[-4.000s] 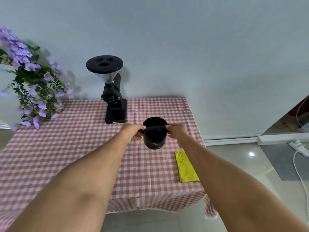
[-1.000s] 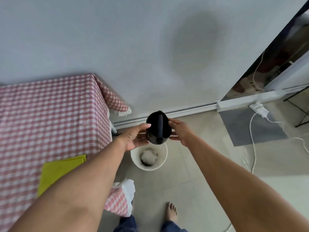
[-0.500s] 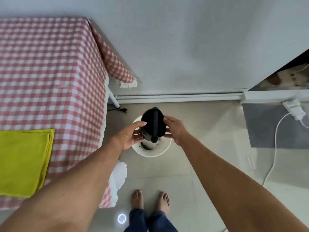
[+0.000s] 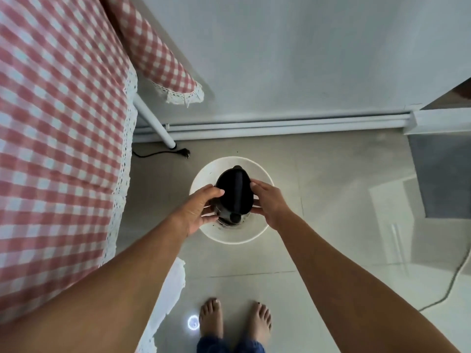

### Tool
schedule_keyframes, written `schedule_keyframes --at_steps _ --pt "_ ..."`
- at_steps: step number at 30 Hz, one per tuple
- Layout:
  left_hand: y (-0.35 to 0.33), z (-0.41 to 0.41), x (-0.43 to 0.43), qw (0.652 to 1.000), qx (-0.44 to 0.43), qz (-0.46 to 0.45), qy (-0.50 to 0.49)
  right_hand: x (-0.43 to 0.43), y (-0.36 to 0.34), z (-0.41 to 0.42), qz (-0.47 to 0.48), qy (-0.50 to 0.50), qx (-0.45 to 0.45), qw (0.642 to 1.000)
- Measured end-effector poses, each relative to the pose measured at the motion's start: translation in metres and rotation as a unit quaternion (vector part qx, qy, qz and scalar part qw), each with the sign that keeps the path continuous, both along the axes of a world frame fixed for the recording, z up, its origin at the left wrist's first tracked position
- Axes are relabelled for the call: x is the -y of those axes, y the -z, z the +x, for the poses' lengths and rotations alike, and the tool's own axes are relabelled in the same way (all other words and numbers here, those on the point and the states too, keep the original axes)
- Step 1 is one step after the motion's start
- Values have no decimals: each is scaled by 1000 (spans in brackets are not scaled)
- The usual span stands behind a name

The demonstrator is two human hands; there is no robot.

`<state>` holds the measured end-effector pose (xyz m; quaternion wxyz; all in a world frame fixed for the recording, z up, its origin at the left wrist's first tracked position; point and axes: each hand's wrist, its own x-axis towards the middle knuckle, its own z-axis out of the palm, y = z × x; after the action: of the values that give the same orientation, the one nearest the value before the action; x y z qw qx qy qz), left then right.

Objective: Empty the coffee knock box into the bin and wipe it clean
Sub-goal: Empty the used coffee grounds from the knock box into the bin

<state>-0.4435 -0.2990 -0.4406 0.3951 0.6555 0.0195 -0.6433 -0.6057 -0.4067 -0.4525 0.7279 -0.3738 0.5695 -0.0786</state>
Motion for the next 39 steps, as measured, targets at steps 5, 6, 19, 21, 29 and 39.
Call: schedule_keyframes --at_steps 5,6,19,21,29,39 --pt "29 -2 4 999 53 11 7 3 32 -7 -66 -20 -47 997" --pt "33 -3 5 998 66 13 8 4 40 -10 -103 -29 -77 991" --pt "75 -26 7 944 319 54 64 -18 112 -42 -198 -118 -326 917" --pt "78 -27 7 932 351 60 73 -23 119 -42 -202 -104 -316 921" --pt "85 -33 7 893 439 24 93 -31 129 -45 -225 -64 -294 927" --pt "84 -47 5 818 548 -24 172 -28 129 -46 -204 -46 -276 938"
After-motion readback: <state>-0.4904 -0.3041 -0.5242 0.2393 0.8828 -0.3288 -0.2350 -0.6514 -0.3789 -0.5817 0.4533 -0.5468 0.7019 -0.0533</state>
